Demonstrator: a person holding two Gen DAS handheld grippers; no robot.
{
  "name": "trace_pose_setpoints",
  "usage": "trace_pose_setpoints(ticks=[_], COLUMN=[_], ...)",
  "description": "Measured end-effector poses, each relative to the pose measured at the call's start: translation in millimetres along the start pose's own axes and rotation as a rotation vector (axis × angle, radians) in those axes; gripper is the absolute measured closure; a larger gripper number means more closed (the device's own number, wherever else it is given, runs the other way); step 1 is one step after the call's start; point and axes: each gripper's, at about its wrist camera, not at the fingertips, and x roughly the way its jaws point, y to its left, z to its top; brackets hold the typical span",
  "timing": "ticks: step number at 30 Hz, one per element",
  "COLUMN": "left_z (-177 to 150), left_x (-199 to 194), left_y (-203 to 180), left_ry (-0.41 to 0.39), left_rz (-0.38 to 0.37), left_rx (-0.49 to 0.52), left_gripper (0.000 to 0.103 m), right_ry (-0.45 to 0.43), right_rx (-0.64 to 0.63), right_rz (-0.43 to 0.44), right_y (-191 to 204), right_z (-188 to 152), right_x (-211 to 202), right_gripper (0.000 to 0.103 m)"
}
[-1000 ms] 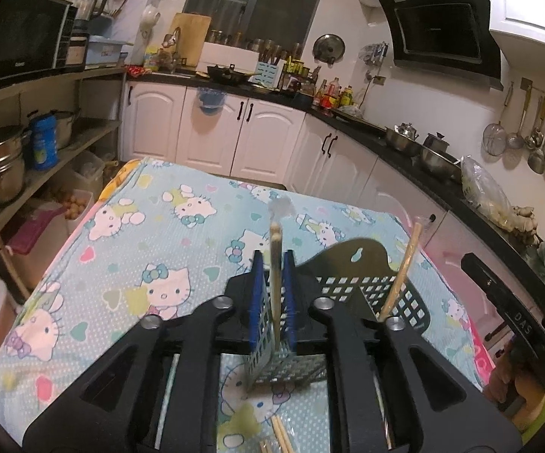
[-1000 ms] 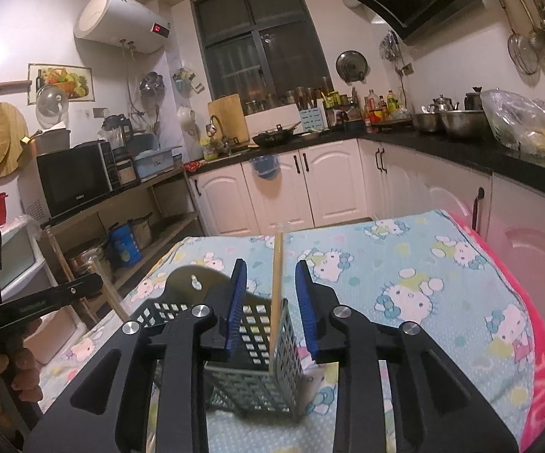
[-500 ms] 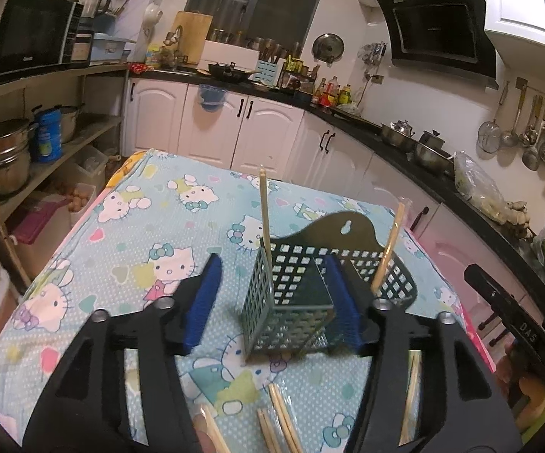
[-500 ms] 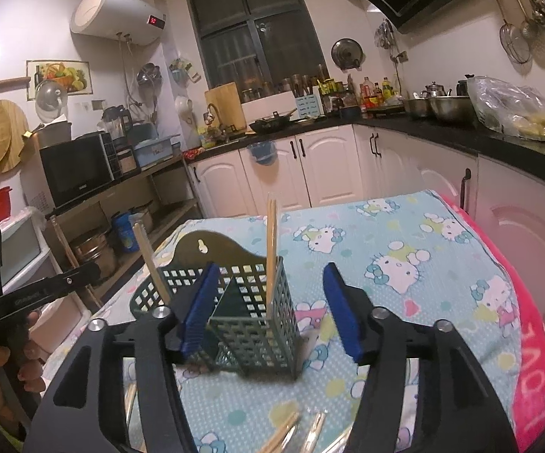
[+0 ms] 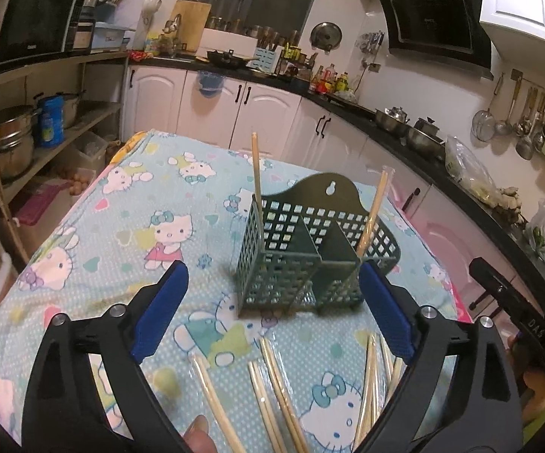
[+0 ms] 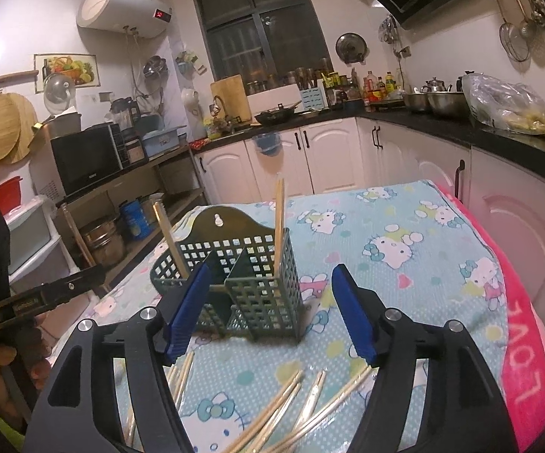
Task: Organize utensils
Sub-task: 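Move both open tools back down to the chopstick pile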
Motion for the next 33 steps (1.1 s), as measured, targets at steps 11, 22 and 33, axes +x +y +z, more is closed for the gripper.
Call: trace_pose_setpoints(ticks=[11, 22, 33], left_z=[-27, -51, -78], left_x=[-6, 3, 37], left_y=[-4, -12, -16], left_ry=[0.053, 0.128, 0.252], left_rz=[-0.003, -0.014, -0.01], left_rx=[0.003, 0.021, 0.035], left_gripper=[0.02, 0.02, 0.03], right_ry=[0.072, 0.171, 0.292], right_rx=[-0.01, 0.005, 0.039], right_rz=[-0.016, -0.039, -0.066], right_y=[-5, -14, -39], right_z=[-23, -50, -72], right_x=[-15, -10, 7], right_gripper=[0.037, 0.037, 0.038])
